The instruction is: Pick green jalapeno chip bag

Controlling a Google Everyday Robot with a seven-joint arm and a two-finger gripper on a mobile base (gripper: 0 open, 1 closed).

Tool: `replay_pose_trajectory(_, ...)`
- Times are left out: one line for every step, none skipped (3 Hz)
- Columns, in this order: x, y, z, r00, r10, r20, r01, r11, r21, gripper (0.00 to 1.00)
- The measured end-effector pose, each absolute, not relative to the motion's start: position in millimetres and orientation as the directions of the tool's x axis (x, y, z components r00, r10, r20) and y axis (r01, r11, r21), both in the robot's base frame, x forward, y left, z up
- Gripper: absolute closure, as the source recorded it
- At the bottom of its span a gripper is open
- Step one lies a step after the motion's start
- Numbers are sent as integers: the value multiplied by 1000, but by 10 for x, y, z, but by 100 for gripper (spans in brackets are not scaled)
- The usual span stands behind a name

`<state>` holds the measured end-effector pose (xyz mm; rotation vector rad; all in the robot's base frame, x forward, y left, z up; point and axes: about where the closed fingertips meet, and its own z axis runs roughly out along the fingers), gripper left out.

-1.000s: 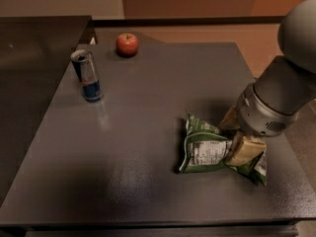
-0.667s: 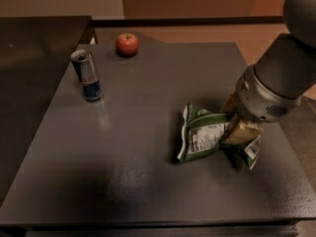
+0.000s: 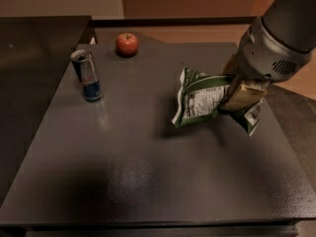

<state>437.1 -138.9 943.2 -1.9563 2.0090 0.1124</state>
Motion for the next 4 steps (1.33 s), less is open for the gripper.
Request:
replay_pose_trajectory(4528,-1353,9791,19,-952,-306,-973,52,-224,100)
replay_pose_trajectory(4624,-1325,10107,44,-950,-311,-962,44,-270,100)
replay_pose_trajectory(4705,-1292,10400,68,-945,-321,-943,44,-329,100)
replay_pose_trajectory(4705,-1292,10400,68,-945,-321,-943,44,-329,100)
